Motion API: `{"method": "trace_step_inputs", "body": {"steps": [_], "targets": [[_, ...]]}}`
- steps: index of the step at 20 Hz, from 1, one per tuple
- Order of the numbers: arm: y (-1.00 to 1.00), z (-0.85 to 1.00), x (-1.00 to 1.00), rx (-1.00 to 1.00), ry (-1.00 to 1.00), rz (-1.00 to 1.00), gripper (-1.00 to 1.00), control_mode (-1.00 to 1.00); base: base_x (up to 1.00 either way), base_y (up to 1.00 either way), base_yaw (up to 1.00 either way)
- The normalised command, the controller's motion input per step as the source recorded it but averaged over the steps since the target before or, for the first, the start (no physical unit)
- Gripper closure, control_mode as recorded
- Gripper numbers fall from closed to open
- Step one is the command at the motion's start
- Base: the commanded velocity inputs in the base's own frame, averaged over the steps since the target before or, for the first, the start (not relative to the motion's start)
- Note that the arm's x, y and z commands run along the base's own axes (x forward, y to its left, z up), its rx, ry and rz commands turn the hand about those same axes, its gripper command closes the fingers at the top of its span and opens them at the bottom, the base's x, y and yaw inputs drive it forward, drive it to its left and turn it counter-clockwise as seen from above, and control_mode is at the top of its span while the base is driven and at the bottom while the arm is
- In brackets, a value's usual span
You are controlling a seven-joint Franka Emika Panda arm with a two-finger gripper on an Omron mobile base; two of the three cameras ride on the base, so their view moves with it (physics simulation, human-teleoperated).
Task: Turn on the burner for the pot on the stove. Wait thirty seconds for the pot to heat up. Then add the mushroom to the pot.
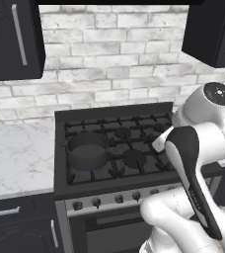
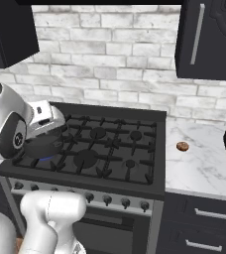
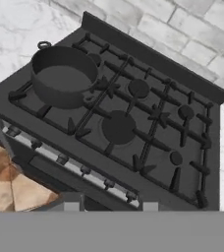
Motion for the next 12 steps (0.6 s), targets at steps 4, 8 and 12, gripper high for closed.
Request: {"method": "trace_step_inputs", "body": {"steps": [4,8,12], "targets": [[-0.71,0.18,0.01,0.18,0.12,-0.16,-1.0,-1.0,0.0,0.0,0.0],[-0.63,0.02,0.04,0.13,0.04,-0.08,-1.0,-1.0,0.0,0.0,0.0],[-0.56,0.0,0.0,0.08,-0.08,-0.04,-1.0,-1.0,0.0,0.0,0.0]]}}
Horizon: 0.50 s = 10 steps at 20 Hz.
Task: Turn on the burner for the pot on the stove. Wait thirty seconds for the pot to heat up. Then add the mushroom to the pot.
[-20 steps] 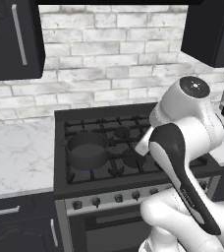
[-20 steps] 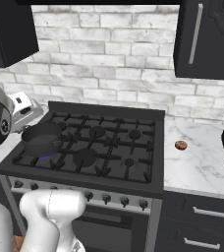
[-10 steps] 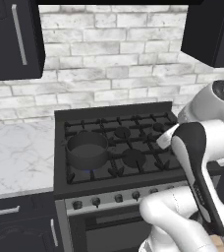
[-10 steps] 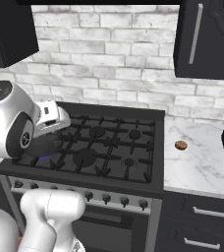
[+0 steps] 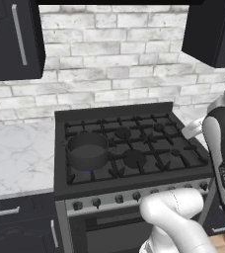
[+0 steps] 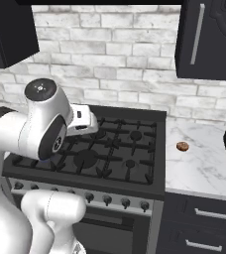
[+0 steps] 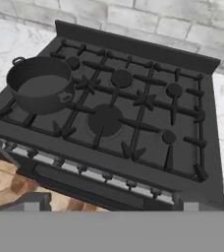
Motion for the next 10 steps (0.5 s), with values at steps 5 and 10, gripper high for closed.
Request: {"method": "trace_step_inputs", "body": {"steps": [5,10], "targets": [[-0.5,0.0,0.07,0.06,-0.06,-0.04,-1.0,-1.0,0.0,0.0,0.0],[-0.55,0.0,0.11,0.09,-0.02,-0.02,-1.0,-1.0,0.0,0.0,0.0]]}}
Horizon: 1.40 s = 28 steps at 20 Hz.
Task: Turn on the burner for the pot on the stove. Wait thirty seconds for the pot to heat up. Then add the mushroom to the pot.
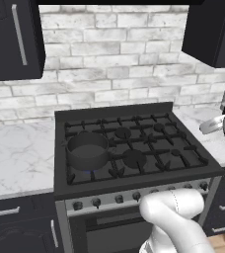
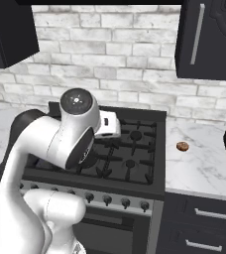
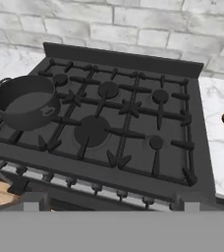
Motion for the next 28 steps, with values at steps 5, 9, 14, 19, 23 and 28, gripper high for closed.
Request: {"method": "trace_step_inputs", "body": {"steps": [5,9,14,19,23,28], "targets": [[-0.57,0.0,0.07,0.09,-0.06,0.0,-1.0,-1.0,0.0,0.0,0.0],[-0.64,0.0,0.04,0.09,-0.13,0.0,-1.0,-1.0,0.0,0.0,0.0],[-0.65,0.0,0.0,0.09,-0.18,0.0,-1.0,-1.0,0.0,0.0,0.0],[-0.63,0.0,0.0,0.1,-0.17,0.0,-1.0,-1.0,0.0,0.0,0.0],[-0.58,0.02,0.0,0.1,-0.1,0.0,-1.0,-1.0,0.0,0.0,0.0],[-0.56,0.0,0.07,0.03,-0.03,0.0,-1.0,-1.0,0.0,0.0,0.0]]}}
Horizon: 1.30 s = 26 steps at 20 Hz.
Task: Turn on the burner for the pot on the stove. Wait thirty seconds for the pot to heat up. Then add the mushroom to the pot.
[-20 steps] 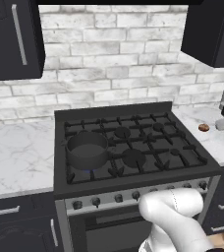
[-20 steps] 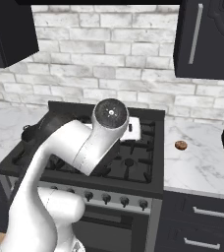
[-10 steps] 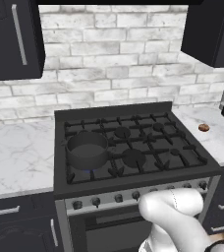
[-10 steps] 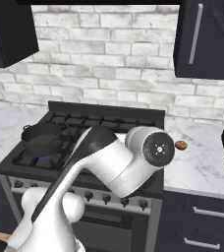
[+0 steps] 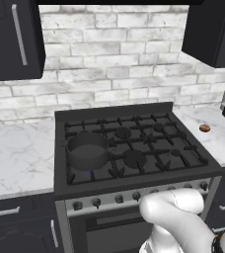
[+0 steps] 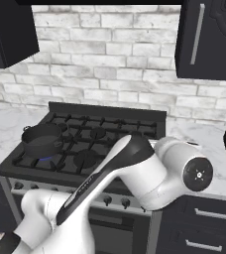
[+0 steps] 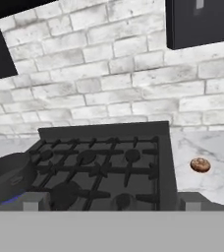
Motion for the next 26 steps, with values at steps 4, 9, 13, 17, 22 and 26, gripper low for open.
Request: {"method": "trace_step_inputs", "body": {"steps": [4,9,13,17,22,26], "targets": [[-0.35,-0.06,0.3,-0.01,0.0,0.0,-1.0,-1.0,0.0,0.0,0.0],[0.0,-0.42,0.13,-0.12,-0.05,0.0,-1.0,-1.0,0.0,0.0,0.0],[-0.03,-0.45,0.25,-0.15,-0.14,0.03,-1.0,-1.0,0.0,0.0,0.0],[-0.07,-0.11,0.32,-0.06,-0.11,0.04,-1.0,-1.0,0.0,0.0,0.0],[-0.2,0.0,0.32,0.0,-0.04,0.0,-1.0,-1.0,0.0,0.0,0.0],[-0.41,0.0,0.3,0.03,0.06,0.0,-1.0,-1.0,0.0,0.0,0.0]]}}
